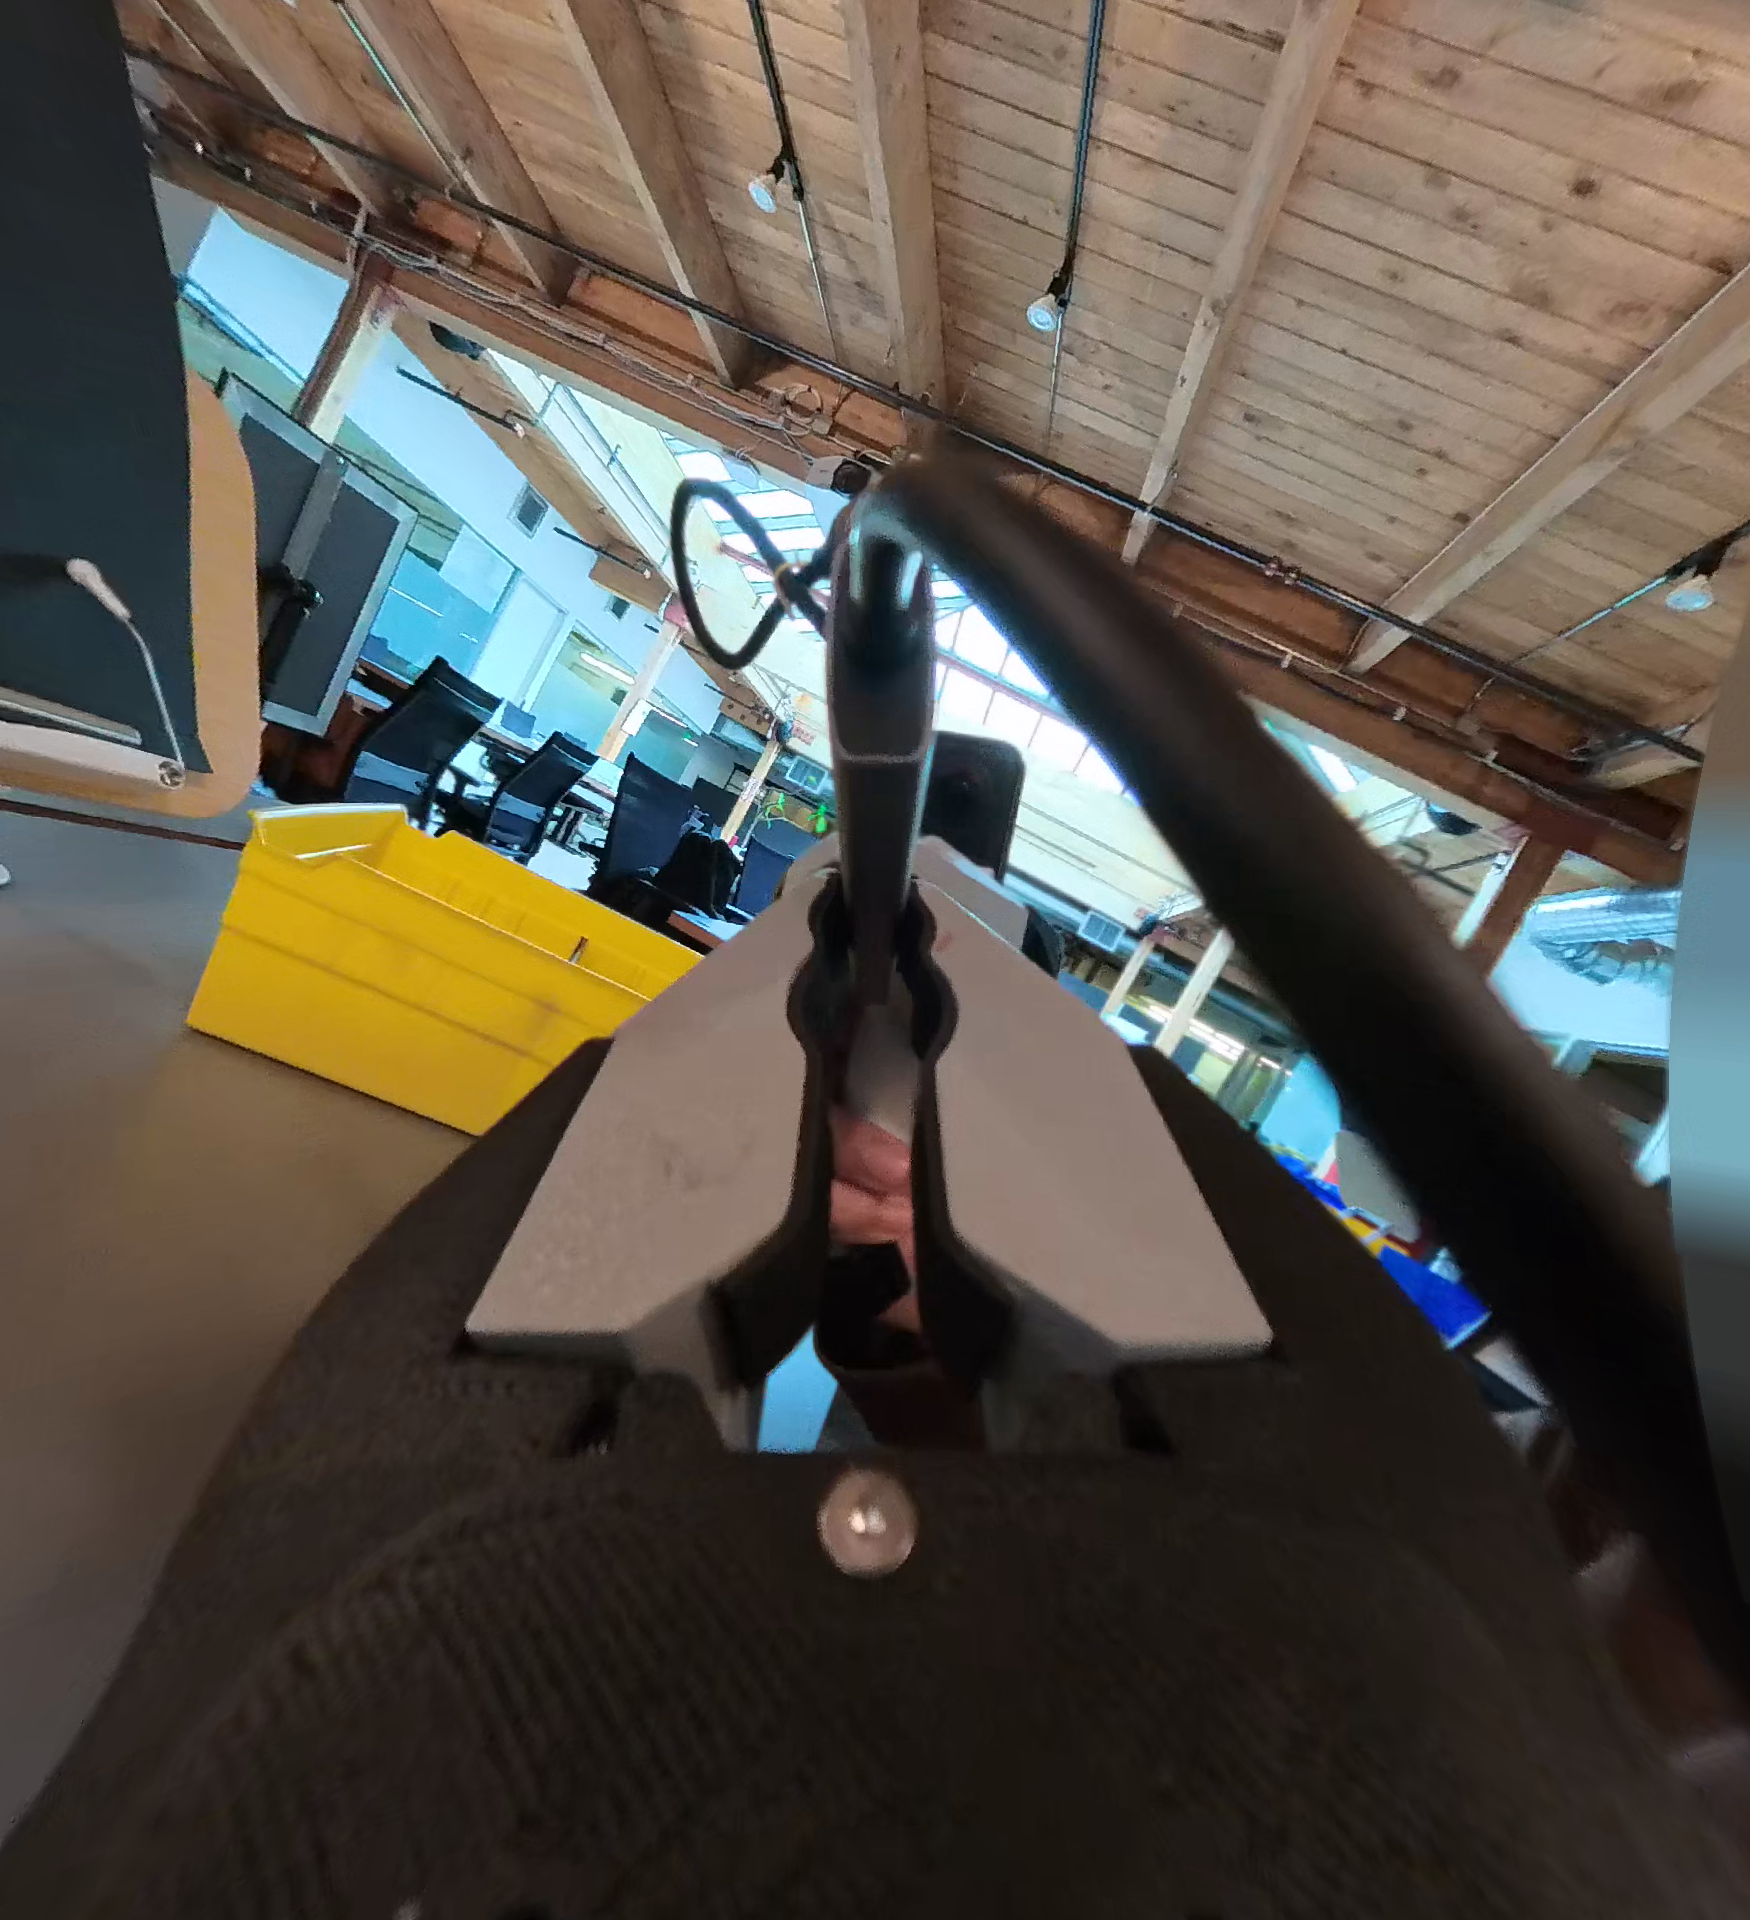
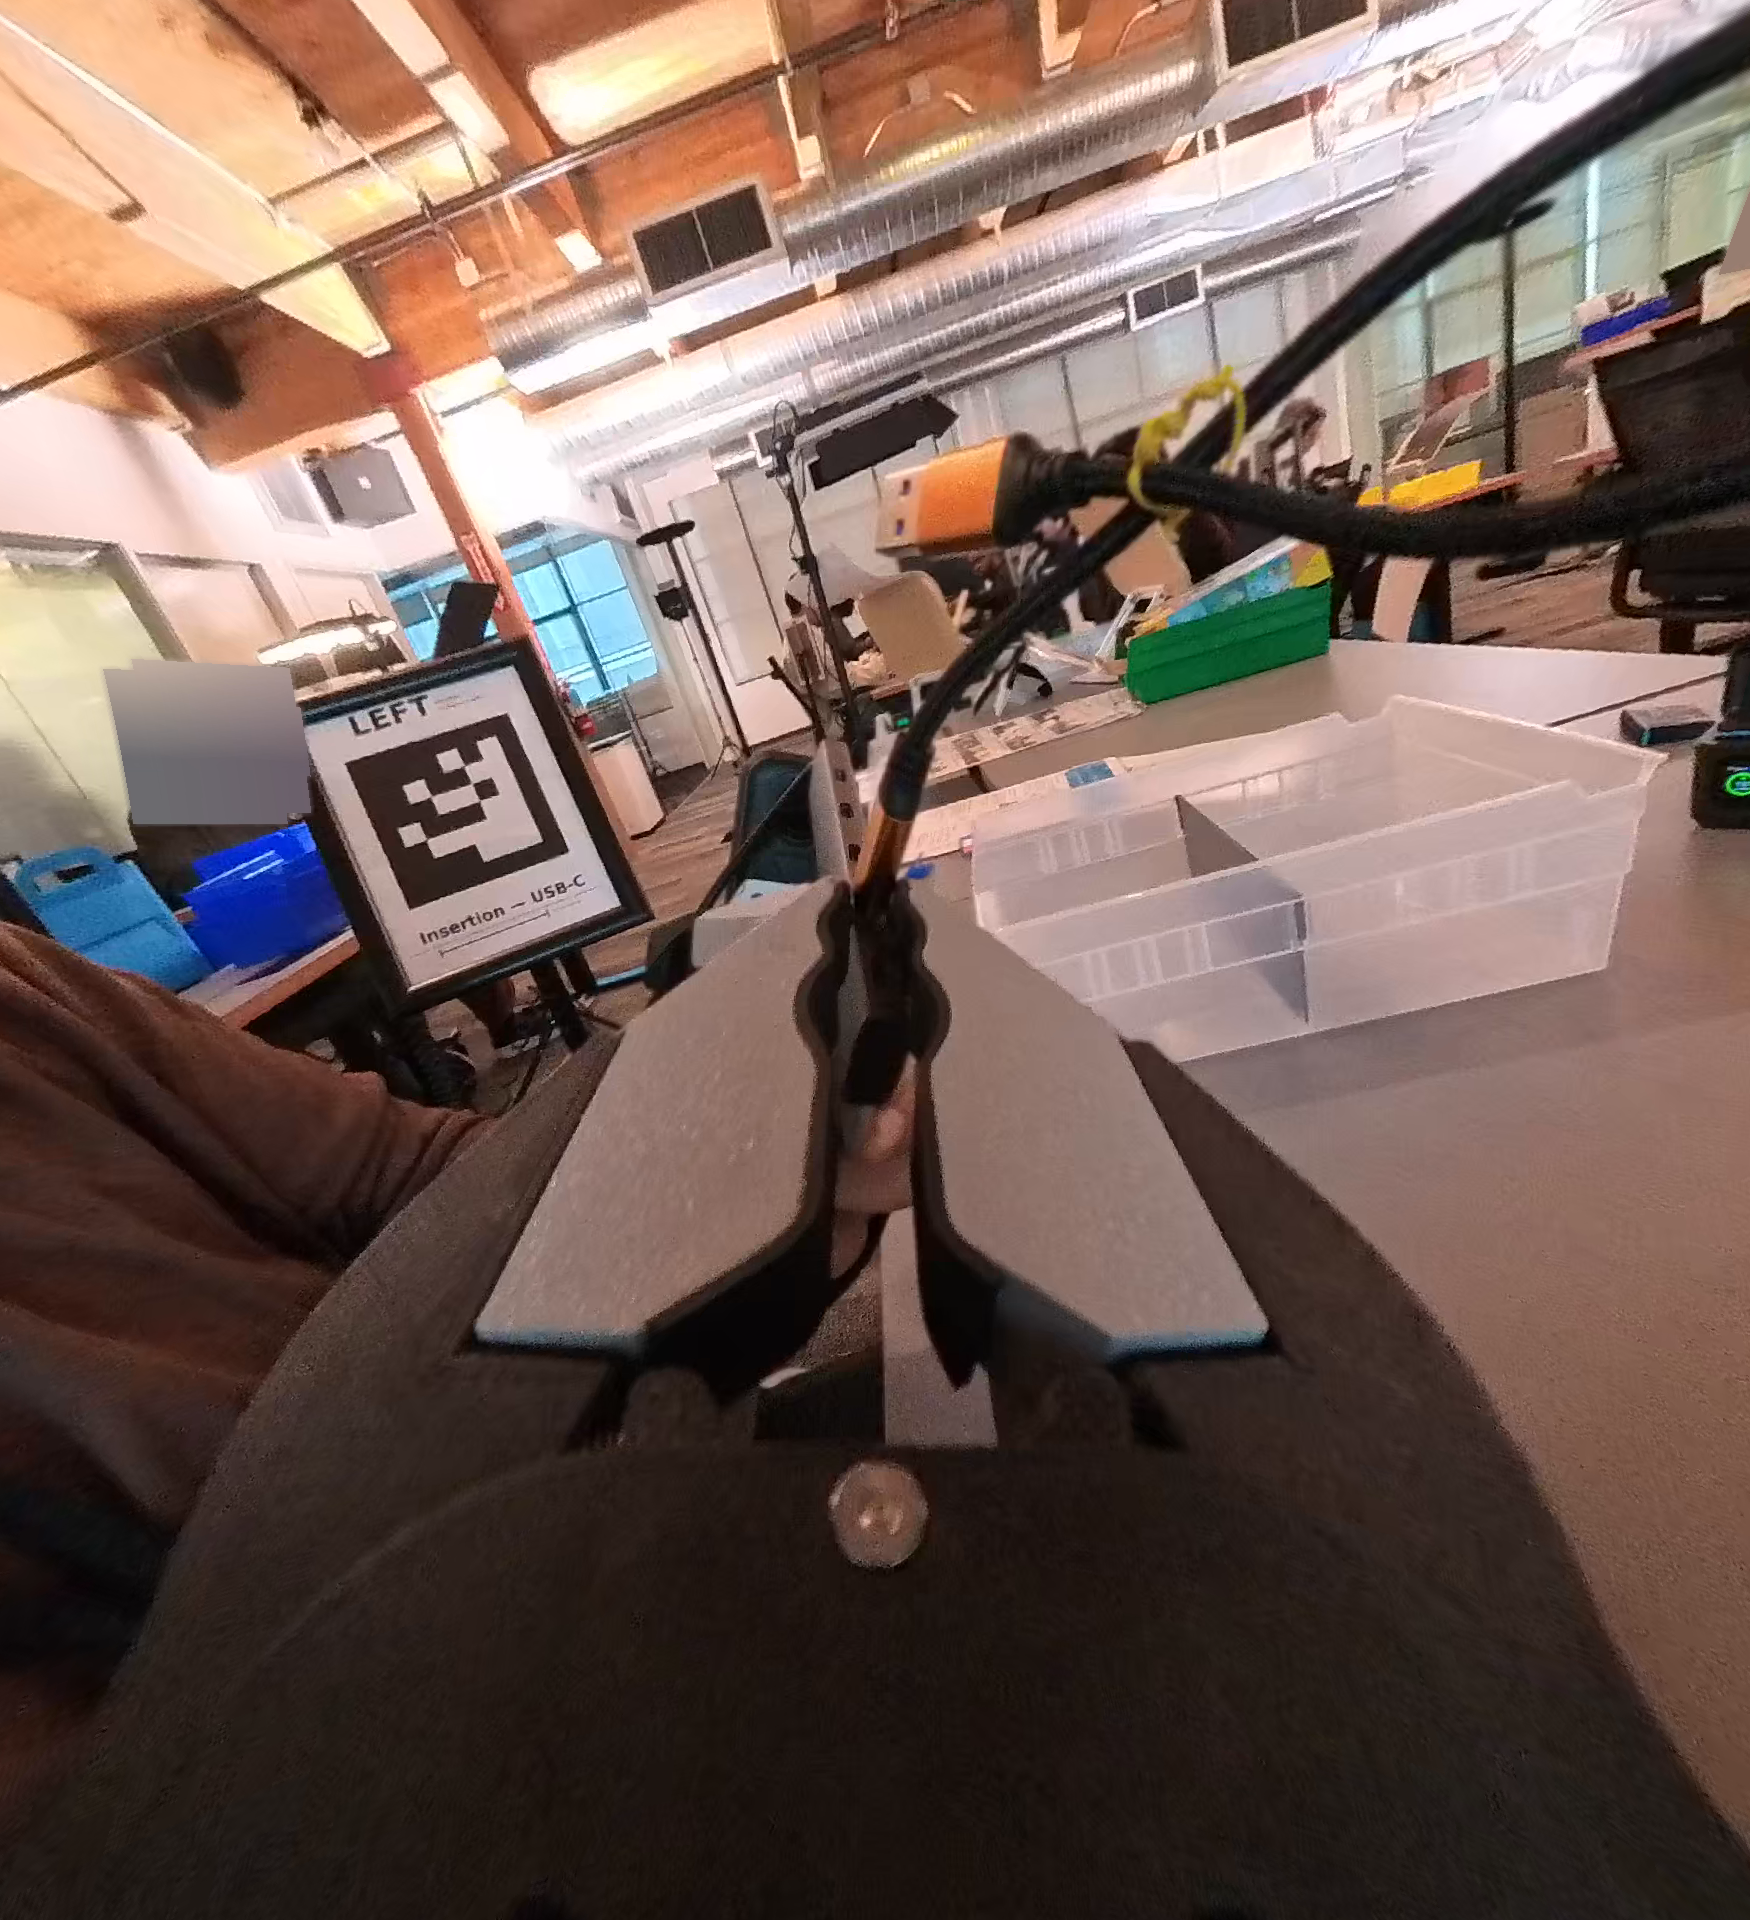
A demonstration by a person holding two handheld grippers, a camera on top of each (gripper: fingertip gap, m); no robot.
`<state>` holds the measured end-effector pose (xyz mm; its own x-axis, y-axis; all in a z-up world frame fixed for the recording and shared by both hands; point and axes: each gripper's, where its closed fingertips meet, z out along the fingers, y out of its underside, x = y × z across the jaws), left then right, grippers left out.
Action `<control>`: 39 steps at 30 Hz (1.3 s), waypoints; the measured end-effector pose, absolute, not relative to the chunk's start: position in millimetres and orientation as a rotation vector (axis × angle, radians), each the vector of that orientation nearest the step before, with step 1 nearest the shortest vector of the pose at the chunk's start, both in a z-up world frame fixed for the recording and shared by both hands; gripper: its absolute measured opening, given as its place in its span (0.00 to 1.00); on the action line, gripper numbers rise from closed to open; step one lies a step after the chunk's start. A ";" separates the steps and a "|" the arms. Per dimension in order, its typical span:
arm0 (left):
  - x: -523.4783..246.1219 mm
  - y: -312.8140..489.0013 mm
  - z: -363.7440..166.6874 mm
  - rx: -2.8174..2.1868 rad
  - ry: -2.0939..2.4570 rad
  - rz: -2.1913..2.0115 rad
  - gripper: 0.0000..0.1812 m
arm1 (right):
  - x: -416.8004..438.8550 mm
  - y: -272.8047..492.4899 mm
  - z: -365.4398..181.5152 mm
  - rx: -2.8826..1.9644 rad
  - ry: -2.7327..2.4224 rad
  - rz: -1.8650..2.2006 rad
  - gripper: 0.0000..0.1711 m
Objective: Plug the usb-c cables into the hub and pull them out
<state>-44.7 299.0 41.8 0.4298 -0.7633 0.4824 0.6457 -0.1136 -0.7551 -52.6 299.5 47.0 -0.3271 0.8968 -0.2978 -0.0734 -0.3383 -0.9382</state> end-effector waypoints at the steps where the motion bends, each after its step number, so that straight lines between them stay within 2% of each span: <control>1: -44.8 298.4 43.0 -1.182 0.134 -1.189 0.04 | -52.4 298.4 47.4 -1.180 -1.173 1.758 0.02; 10: -43.5 297.7 42.5 -1.156 0.106 -1.183 0.05 | -51.5 298.2 47.8 -1.126 -1.139 1.704 0.01; 15: -51.7 300.0 39.6 -1.124 -0.008 -1.213 0.04 | -56.8 302.5 44.5 -1.142 -0.910 1.815 0.00; 22: -50.9 294.9 48.6 -1.114 0.015 -1.203 0.04 | -55.5 298.0 54.5 -1.115 -0.865 1.852 0.01; 26: -31.5 291.5 20.8 -1.204 0.059 -1.189 0.04 | 2.3 358.6 106.7 -0.939 -0.508 2.002 0.01; 29: -17.8 298.1 7.6 -1.256 0.113 -1.210 0.04 | -3.6 339.7 105.3 -0.989 -0.852 1.796 0.01; 34: -17.2 296.1 25.8 -1.256 0.279 -1.064 0.04 | -14.1 312.1 90.4 -1.080 -1.149 1.506 0.02; 39: -39.5 293.1 38.0 -1.237 0.253 -1.062 0.04 | 56.9 376.2 96.3 -1.250 -1.155 0.930 0.01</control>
